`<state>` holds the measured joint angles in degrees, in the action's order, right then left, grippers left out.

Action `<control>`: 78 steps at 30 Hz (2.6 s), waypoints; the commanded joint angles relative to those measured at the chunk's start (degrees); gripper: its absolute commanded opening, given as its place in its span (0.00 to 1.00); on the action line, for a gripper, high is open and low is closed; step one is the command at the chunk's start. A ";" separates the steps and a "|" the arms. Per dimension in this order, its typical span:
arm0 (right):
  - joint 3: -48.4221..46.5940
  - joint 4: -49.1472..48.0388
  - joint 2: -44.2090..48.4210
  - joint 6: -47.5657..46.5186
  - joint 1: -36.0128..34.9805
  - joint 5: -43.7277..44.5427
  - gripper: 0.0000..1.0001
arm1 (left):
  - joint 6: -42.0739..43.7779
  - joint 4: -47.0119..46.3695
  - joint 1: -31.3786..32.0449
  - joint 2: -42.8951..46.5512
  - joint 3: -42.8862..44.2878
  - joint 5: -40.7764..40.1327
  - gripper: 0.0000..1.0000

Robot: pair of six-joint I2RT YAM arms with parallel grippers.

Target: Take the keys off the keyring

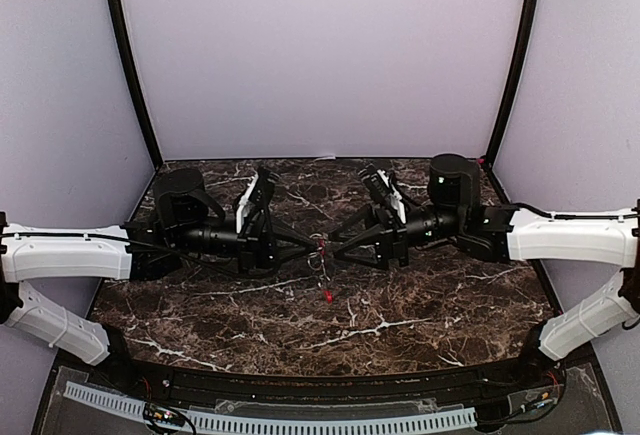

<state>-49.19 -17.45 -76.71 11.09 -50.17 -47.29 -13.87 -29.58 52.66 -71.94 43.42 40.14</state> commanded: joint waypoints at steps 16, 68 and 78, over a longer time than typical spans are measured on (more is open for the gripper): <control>1.23 -5.28 5.82 -9.95 -5.48 10.81 0.42 | -1.07 -3.79 -0.04 1.59 0.70 3.89 0.00; 1.90 -7.48 2.16 -13.45 -12.30 20.34 0.00 | -9.47 -12.11 -0.10 1.54 -2.48 -4.02 0.00; 0.79 -9.97 -0.86 -12.59 -17.50 34.51 0.00 | -11.90 -15.07 -0.11 1.50 -4.86 -9.36 0.00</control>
<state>-46.87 -23.79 -74.74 -2.48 -64.25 -16.40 -24.23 -39.35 52.07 -70.50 38.92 34.70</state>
